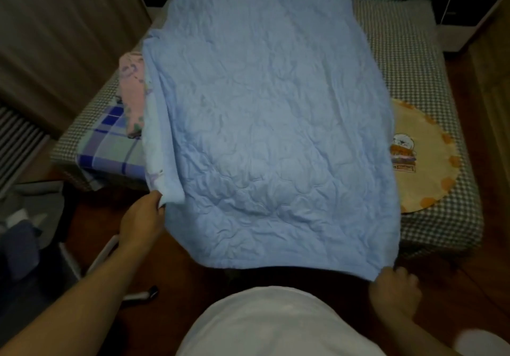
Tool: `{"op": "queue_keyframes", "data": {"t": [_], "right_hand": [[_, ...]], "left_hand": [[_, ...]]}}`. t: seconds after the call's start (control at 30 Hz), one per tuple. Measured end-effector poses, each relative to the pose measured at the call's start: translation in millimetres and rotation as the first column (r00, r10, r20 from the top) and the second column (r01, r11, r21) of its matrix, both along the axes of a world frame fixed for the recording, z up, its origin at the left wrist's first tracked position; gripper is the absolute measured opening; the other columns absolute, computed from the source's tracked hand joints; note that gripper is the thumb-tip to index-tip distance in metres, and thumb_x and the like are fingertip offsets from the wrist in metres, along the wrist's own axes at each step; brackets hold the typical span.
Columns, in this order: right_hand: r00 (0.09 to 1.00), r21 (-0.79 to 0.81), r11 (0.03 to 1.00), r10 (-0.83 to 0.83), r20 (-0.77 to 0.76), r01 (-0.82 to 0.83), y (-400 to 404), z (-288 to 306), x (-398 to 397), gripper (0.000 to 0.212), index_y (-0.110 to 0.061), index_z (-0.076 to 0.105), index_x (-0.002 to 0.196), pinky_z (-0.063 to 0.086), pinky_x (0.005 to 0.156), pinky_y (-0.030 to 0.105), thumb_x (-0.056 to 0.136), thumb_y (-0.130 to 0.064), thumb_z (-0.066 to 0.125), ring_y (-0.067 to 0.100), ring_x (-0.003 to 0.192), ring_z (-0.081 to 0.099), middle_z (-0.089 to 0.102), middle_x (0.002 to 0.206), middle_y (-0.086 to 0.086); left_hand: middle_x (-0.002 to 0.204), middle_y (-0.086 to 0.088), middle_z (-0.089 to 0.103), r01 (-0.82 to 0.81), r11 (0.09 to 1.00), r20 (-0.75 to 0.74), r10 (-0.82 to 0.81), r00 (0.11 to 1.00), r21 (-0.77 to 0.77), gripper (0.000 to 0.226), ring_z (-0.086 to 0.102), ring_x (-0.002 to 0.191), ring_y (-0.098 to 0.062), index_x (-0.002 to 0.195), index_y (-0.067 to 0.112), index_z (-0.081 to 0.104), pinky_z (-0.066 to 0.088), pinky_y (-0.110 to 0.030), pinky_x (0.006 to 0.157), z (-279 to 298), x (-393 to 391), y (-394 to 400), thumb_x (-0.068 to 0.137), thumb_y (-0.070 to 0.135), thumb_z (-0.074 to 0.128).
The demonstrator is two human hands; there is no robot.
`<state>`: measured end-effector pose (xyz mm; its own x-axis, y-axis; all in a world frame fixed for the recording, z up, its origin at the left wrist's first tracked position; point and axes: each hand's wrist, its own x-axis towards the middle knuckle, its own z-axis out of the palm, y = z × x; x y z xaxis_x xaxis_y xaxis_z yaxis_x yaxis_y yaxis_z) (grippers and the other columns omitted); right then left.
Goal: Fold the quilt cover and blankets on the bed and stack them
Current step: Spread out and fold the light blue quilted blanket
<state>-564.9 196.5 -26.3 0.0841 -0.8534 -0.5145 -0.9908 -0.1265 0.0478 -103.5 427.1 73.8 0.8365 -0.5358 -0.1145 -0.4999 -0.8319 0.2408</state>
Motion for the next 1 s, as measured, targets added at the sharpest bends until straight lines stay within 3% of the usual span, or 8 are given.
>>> {"op": "queue_keyframes", "data": {"t": [0.13,0.23,0.3,0.5,0.63,0.7,0.83,1.0], "right_hand": [[0.924,0.097,0.929,-0.367,0.112,0.357,-14.4,-38.9,-20.9,0.049,-0.012,0.045,0.142,0.040,0.107,0.039,0.099,-0.036,0.046,0.031,0.128,0.047,0.045,0.144,0.014],[0.802,0.253,0.819,-0.564,0.195,0.514,-32.8,-97.6,-25.6,0.055,-0.009,0.053,0.132,0.053,0.093,0.048,0.080,-0.026,0.061,0.036,0.101,0.064,0.063,0.118,0.017],[0.554,0.309,0.672,-0.734,0.392,0.673,-23.1,-88.9,-7.6,0.056,-0.002,0.055,0.125,0.057,0.083,0.054,0.070,-0.009,0.065,0.040,0.088,0.066,0.065,0.105,0.019],[0.166,0.127,0.615,-0.397,0.902,0.779,4.1,40.7,90.7,0.026,-0.006,0.068,0.111,0.055,0.073,0.021,0.096,-0.025,0.058,0.010,0.080,0.069,0.074,0.094,-0.001],[0.599,-0.533,0.829,0.345,0.722,0.166,25.9,58.6,162.2,0.070,-0.013,0.059,0.136,0.050,0.082,0.034,0.071,0.013,0.051,0.033,0.096,0.066,0.068,0.112,0.017],[0.496,-0.687,0.712,0.654,0.571,-0.147,48.0,51.5,198.3,0.064,-0.011,0.059,0.135,0.050,0.094,0.036,0.075,0.009,0.059,0.033,0.110,0.063,0.064,0.122,0.019],[0.210,-0.658,0.616,0.779,0.591,-0.433,95.0,60.8,267.1,0.034,-0.009,0.061,0.133,0.040,0.111,0.033,0.104,-0.017,0.045,0.018,0.136,0.045,0.050,0.145,0.008],[0.223,-0.588,0.687,0.710,0.668,-0.426,132.5,76.9,311.3,0.040,-0.011,0.059,0.136,0.041,0.110,0.027,0.105,-0.029,0.042,0.017,0.132,0.051,0.054,0.144,0.007]], "left_hand": [[0.093,-0.016,0.050,-0.095,0.987,0.003,0.096,0.995,-0.132,0.015,0.053,0.079,-0.036,0.091,0.007,0.057,0.041,-0.041,0.067,-6.3,-22.6,-8.8,0.096,0.021,0.055],[0.101,-0.019,0.048,-0.135,0.981,-0.048,0.129,0.990,-0.136,0.015,0.054,0.083,-0.039,0.095,0.004,0.059,0.041,-0.040,0.071,-18.9,-31.0,-8.5,0.096,0.018,0.056],[0.108,-0.020,0.048,-0.162,0.973,-0.092,0.149,0.985,-0.165,0.016,0.055,0.085,-0.040,0.098,0.001,0.061,0.044,-0.043,0.076,-24.6,-30.6,-10.7,0.096,0.016,0.055],[0.110,-0.012,0.062,-0.355,0.866,-0.419,0.193,0.887,-0.352,0.022,0.055,0.100,-0.022,0.114,0.004,0.064,0.039,-0.032,0.085,-12.5,-19.5,-19.5,0.097,0.012,0.052],[0.107,-0.002,0.066,-0.412,0.811,-0.654,0.049,0.755,-0.415,0.027,0.061,0.108,-0.022,0.114,0.018,0.067,0.042,-0.029,0.088,-6.1,-10.8,-15.3,0.089,0.024,0.060],[0.119,0.004,0.067,-0.404,0.784,-0.706,-0.060,0.706,-0.471,0.042,0.060,0.114,-0.015,0.125,0.021,0.065,0.044,-0.030,0.097,-5.2,-9.1,-15.1,0.085,0.035,0.059],[0.112,-0.005,0.074,-0.467,0.785,-0.843,-0.125,0.523,-0.407,0.061,0.068,0.108,-0.024,0.115,0.018,0.068,0.051,-0.047,0.100,-29.1,-12.2,-19.9,0.074,0.062,0.064],[0.114,-0.020,0.068,-0.501,0.754,-0.875,-0.203,0.439,-0.426,0.029,0.066,0.106,-0.031,0.124,0.004,0.060,0.056,-0.034,0.089,-10.8,-15.9,-37.7,0.101,0.020,0.053]]}}
